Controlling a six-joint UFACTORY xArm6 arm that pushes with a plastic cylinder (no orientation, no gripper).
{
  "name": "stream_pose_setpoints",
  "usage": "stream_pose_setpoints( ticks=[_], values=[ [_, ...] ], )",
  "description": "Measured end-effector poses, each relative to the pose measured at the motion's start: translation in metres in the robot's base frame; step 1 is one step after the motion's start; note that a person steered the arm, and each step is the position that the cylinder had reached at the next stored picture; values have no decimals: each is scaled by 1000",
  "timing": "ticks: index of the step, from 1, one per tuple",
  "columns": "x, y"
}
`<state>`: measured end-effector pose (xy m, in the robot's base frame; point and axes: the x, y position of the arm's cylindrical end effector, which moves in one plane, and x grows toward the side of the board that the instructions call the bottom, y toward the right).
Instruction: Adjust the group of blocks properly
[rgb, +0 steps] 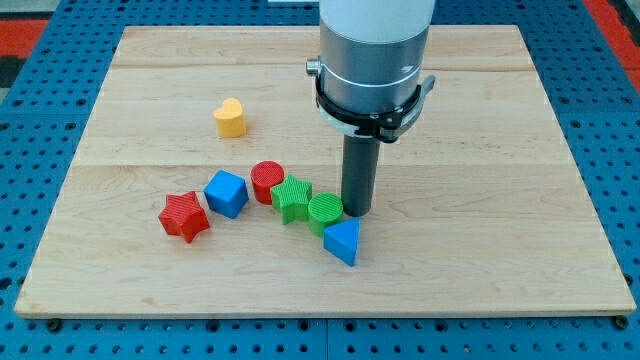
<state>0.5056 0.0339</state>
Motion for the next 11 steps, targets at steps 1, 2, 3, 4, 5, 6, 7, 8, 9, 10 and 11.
stream_pose_setpoints(
  ticks=[1, 2, 3, 4, 5, 6, 7, 8, 9, 10, 11],
  values=[
    [0, 0],
    [3, 0],
    [5, 0],
    [5, -1],
    [5, -3],
    [-9, 11],
    [-47, 36],
    [-87, 45],
    [-122, 6],
    [-126, -8],
    [-132, 63]
  ],
)
